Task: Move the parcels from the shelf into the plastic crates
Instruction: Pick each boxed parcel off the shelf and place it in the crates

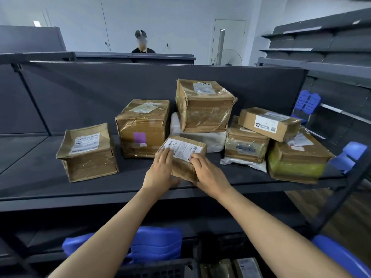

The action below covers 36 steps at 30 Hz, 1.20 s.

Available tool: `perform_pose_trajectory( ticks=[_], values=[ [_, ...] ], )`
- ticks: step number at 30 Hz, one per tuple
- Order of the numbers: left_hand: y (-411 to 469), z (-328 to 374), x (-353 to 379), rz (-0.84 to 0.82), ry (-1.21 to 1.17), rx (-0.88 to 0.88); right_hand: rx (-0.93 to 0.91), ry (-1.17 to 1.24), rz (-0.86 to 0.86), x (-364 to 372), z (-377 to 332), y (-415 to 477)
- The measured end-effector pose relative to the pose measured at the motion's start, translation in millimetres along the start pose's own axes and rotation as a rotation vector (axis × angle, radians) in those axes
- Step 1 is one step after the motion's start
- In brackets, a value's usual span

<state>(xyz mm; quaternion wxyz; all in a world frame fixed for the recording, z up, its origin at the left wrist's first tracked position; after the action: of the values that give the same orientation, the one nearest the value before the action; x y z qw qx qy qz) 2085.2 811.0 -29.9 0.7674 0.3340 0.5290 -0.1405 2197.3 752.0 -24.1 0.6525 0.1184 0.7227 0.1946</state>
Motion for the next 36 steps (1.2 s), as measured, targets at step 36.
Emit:
perform_pose_trajectory(
  ticks=[36],
  values=[
    [-73.5, -43.1, -51.3, 0.068, -1.465, -0.651, 0.54, 0.786, -0.093, -58.1, -8.6, -36.7]
  ],
)
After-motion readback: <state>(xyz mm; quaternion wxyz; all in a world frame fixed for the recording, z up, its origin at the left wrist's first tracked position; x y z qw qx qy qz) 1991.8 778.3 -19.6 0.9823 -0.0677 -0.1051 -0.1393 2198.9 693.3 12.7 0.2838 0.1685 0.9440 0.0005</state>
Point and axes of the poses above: each hand's wrist, its own y-axis towards the middle knuckle, its own x-axis out of the palm, z = x × y, the point moved 8 cm from there along y, towards the middle knuckle, and after that the axes turned 4 degrees about x, right-handed, at the moved point
